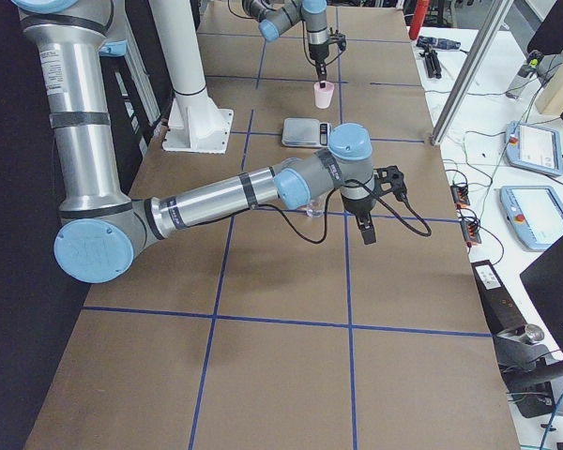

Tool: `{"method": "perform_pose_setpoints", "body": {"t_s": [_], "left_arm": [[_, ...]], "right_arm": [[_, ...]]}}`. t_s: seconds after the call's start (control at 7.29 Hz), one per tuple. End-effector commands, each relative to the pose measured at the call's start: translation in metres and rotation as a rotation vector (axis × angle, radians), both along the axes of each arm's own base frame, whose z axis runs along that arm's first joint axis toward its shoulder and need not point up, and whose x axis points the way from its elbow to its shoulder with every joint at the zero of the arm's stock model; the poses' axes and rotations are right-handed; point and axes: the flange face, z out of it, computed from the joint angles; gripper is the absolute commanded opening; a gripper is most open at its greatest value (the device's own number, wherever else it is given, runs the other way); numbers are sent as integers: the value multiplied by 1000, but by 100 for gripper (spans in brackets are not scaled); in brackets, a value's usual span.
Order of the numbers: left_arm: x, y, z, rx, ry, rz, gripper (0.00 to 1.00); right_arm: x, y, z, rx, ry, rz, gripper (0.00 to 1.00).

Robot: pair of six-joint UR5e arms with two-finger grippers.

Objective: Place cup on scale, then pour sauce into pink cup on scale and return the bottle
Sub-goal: 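Carry the pink cup with the left gripper onto the scale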

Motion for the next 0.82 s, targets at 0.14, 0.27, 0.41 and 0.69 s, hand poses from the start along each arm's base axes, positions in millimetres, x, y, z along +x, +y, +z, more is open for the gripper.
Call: {"method": "perform_pose_setpoints", "body": {"t_s": [0.14,0.27,0.41,0.69], "left_arm": [[53,19,-9,-9,-4,66,0],[62,29,-9,-11,-6,83,0],[66,35,-9,-11,-4,95,0],[71,41,-10,-10,-3,106,11]], "right_arm": [[0,0,0,0,-1,0,100],[0,-1,0,0,-1,0,100],[-1,-1,0,0,-1,-1,100],[-1,-1,0,0,-1,-1,100]]}}
